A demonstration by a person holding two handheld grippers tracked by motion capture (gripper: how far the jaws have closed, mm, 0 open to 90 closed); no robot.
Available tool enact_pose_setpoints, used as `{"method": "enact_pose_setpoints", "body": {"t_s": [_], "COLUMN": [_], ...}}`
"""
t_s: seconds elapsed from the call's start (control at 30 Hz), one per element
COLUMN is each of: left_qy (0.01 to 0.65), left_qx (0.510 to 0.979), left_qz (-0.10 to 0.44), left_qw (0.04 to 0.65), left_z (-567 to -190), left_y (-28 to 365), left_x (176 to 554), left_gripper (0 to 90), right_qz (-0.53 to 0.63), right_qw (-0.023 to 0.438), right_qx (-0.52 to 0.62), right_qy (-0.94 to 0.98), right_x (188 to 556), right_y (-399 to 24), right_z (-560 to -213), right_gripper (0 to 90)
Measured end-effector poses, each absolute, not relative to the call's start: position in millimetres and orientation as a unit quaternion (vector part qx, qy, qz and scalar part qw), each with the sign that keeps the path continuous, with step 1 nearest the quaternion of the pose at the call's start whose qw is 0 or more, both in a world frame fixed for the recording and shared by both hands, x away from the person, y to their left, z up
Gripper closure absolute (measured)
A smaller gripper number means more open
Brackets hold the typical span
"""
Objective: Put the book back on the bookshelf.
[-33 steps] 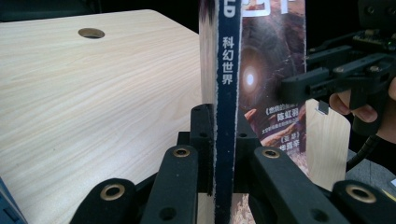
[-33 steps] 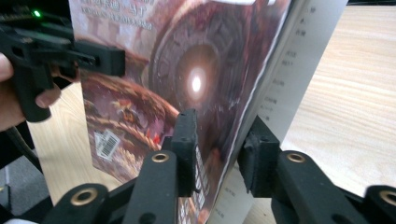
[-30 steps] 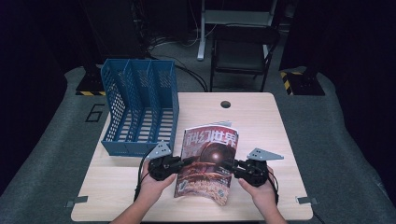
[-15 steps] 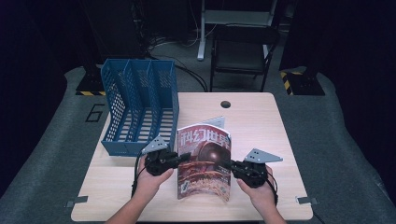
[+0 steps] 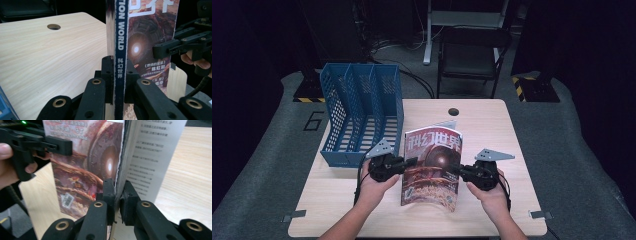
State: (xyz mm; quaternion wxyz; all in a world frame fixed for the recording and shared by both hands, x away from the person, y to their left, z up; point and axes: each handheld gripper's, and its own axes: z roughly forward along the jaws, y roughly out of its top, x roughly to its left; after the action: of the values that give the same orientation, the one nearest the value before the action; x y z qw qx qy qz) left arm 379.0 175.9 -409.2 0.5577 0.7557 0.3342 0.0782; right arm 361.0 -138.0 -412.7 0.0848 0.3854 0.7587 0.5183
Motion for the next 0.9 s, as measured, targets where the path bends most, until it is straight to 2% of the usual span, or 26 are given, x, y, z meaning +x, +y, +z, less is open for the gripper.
{"method": "enact_pose_setpoints", "body": {"t_s": [0.2,0.47,0.9], "left_qy": [0.331,0.334,0.340], "left_qx": [0.752,0.741,0.742], "left_qz": [0.087,0.110,0.123], "left_qw": [0.563,0.572,0.565], "left_z": [-408,-410,-423], "left_y": [176,174,175], "left_x": [388,405,401], "left_gripper": [82.9,82.5,82.2], "right_qz": [0.515,0.510,0.515], "right_qw": [0.120,0.201,0.215], "right_qx": [0.373,0.355,0.351], "right_qy": [0.762,0.757,0.752], "right_x": [371,388,382], "right_y": [-136,-126,-124], "right_z": [-409,-403,-420], "right_gripper": [85.2,85.7,85.0]}}
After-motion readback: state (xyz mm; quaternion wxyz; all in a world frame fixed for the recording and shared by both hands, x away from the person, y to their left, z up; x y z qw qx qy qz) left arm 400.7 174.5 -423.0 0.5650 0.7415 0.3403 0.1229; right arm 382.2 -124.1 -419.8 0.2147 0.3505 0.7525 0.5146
